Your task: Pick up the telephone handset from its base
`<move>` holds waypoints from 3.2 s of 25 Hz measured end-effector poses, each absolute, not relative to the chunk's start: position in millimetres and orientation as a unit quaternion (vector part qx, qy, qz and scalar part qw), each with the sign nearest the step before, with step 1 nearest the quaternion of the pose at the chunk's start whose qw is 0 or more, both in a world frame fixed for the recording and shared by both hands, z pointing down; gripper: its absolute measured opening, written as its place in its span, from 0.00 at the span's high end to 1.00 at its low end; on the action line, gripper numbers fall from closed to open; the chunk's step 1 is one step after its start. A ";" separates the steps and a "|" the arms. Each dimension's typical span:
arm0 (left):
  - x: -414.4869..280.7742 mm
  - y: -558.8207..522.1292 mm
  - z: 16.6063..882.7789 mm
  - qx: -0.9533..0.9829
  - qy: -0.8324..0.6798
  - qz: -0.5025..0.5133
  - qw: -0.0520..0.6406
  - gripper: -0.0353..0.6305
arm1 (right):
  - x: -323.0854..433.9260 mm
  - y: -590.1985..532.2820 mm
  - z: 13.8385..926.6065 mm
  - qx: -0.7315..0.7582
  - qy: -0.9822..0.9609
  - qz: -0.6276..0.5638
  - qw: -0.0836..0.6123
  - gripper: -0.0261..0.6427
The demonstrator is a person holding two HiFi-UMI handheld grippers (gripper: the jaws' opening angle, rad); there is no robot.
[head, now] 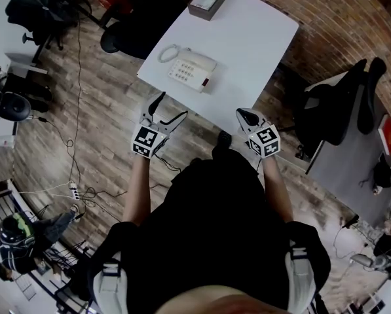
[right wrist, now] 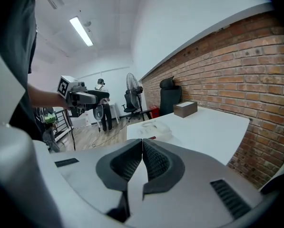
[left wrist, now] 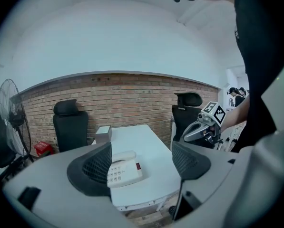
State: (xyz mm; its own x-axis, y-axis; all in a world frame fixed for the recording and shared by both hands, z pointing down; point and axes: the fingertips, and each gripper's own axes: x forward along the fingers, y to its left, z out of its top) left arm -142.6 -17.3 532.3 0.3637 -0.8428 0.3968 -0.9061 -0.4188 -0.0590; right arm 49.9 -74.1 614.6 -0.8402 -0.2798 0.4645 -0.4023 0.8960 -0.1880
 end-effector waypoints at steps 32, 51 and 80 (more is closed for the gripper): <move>-99.8 -106.0 531.9 0.811 -0.536 0.220 0.078 0.36 | 82.3 -170.5 629.8 0.150 -0.955 0.141 0.213 0.96; -146.1 -157.6 559.9 0.856 -0.444 0.257 0.068 0.36 | 60.4 -194.0 633.2 0.244 -0.931 0.158 0.221 0.96; -186.9 -226.9 639.8 0.890 -0.260 0.371 0.048 0.36 | 31.0 -228.0 640.3 0.313 -0.903 0.174 0.239 0.96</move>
State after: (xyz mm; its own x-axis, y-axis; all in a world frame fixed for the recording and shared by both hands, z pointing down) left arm -186.9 -226.9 639.8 0.5902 -0.4271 0.6850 -0.4988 -0.8601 -0.1065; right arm 31.0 -228.0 640.3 -0.6902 -0.4821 0.5396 -0.6480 0.7437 -0.1643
